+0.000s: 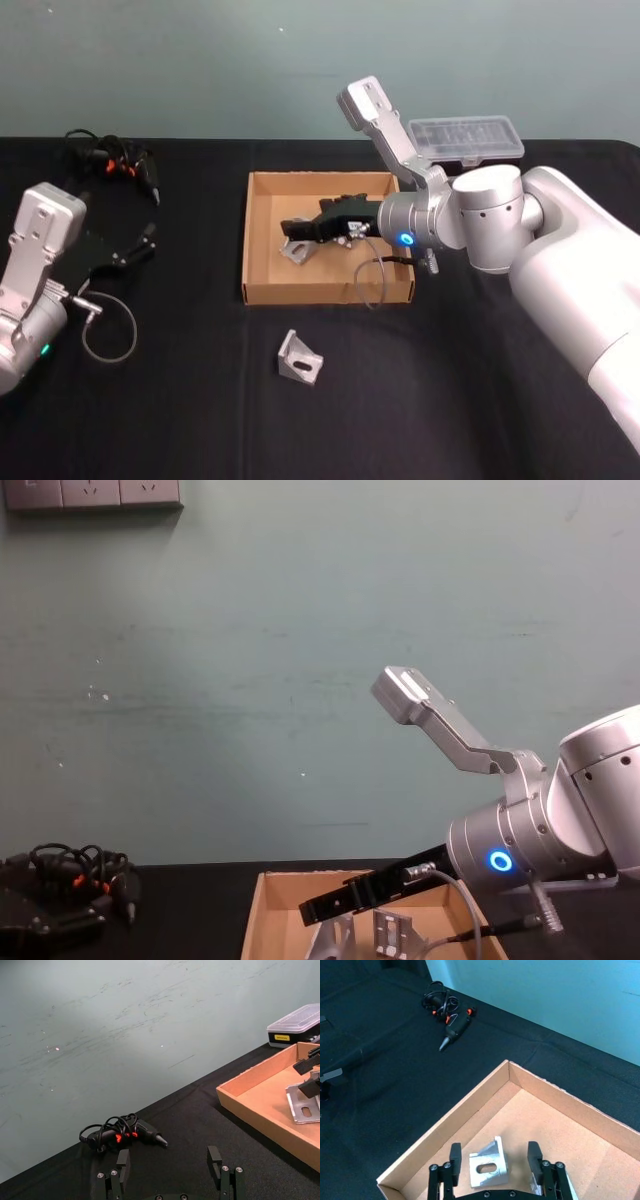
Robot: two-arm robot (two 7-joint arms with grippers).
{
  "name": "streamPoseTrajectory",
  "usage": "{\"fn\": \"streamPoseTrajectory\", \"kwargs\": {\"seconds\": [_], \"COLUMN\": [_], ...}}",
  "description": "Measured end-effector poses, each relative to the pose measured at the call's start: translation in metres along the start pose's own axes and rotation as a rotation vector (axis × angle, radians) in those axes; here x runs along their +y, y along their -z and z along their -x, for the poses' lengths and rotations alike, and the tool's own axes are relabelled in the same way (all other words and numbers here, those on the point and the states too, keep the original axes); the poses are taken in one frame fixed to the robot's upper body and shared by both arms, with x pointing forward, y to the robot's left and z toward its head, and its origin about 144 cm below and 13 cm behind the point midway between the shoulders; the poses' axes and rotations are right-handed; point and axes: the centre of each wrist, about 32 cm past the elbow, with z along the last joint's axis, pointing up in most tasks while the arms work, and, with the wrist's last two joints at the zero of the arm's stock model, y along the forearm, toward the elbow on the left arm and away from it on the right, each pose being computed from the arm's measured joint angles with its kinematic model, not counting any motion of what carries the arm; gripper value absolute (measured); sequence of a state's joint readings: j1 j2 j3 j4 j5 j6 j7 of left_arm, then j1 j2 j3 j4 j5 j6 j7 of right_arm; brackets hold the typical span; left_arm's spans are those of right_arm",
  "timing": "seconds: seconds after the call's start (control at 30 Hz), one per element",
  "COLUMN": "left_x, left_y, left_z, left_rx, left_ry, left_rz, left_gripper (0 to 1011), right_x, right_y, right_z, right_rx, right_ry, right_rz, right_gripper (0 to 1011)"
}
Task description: Use one hand to pick up the angle iron from the table and place it into the box.
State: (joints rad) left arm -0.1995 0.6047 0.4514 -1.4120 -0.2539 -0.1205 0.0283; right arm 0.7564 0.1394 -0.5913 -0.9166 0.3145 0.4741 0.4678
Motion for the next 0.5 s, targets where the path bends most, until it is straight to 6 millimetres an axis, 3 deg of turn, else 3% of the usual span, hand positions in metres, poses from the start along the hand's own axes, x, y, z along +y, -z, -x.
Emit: {"fn": "streamPoseTrajectory", "kwargs": {"seconds": [0.23, 0.5], "left_x": [0.0, 0.0], "left_y": [0.0, 0.0], "left_z": [0.0, 0.0], "left_rx": [0.0, 0.0], "left_ry": [0.0, 0.0], "left_rz": [0.0, 0.0], "left_gripper": [1011, 1011], "right_x": [-0.006, -0.025], "right_y": [-0.002, -0.006], "right_z": [0.002, 0.011], "right_rx": [-0.015, -0.055], "right_ry": [0.003, 0.013], "right_rz": [-0.014, -0.046], "right_gripper": [993, 1004]}}
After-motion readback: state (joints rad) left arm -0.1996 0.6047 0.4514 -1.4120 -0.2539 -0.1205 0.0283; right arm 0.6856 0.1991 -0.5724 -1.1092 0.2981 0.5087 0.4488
